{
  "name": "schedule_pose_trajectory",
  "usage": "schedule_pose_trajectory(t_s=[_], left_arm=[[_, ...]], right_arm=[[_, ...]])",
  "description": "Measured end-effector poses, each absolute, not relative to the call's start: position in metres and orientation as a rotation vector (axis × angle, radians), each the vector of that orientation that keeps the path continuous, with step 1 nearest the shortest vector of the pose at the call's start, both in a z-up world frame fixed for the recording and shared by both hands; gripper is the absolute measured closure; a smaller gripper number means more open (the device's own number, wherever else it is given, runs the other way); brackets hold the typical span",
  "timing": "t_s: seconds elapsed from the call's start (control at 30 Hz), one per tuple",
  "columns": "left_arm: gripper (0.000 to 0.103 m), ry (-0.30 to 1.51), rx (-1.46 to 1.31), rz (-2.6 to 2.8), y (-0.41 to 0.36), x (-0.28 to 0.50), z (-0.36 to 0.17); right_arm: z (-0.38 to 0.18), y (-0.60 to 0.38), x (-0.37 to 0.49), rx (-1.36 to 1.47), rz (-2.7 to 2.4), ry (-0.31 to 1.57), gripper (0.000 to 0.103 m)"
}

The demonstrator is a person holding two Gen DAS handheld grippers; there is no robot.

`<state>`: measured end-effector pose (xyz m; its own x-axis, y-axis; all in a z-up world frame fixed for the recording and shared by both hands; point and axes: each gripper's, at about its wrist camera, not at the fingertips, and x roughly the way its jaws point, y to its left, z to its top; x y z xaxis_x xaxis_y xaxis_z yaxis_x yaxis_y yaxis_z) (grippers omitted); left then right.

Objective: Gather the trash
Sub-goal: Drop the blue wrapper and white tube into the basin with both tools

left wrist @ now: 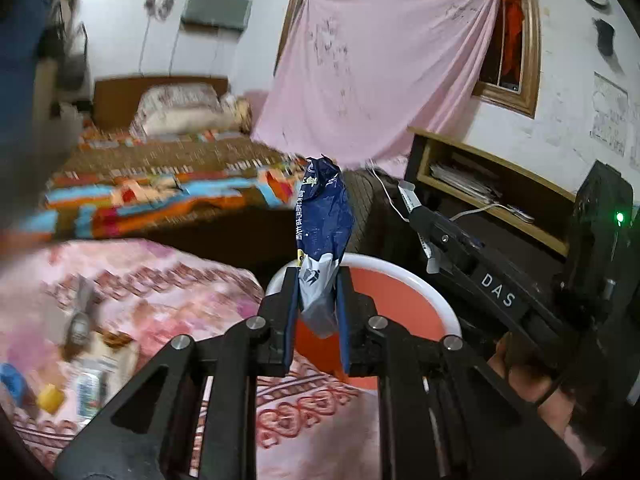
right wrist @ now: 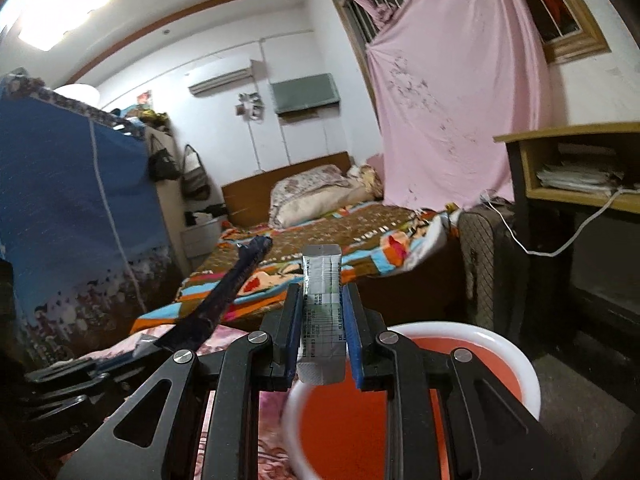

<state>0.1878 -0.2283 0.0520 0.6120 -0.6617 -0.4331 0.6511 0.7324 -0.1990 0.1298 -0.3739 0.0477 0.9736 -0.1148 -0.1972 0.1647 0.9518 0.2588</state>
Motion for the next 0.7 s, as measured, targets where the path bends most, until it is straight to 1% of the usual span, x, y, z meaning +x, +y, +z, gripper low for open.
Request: schedule_pose_trajectory(t_s=[0.33, 0.4, 0.5, 0.57, 0.7], left_arm=[[0.099, 0.67, -0.05, -0.786, -0.254, 0.21, 0.037], [0.096, 0.689, -0.058, -0.785, -0.256, 0.215, 0.036], [0.089, 0.715, -0.078, -0.785, -0.257, 0.219, 0.035], [0.084, 0.721, -0.094, -0.785, -0.256, 0.22, 0.034], [0.081, 0.71, -0.107, -0.766, -0.25, 0.218, 0.034]], right_arm=[[0.038, -0.389, 0.135, 0.33, -0.194, 0.253, 0.084], [0.036, -0.391, 0.137, 0.338, -0.202, 0.268, 0.083], [0.033, -0.394, 0.138, 0.348, -0.208, 0.286, 0.078], [0.032, -0.394, 0.138, 0.355, -0.213, 0.295, 0.07], [0.033, -0.392, 0.135, 0.358, -0.215, 0.291, 0.069]])
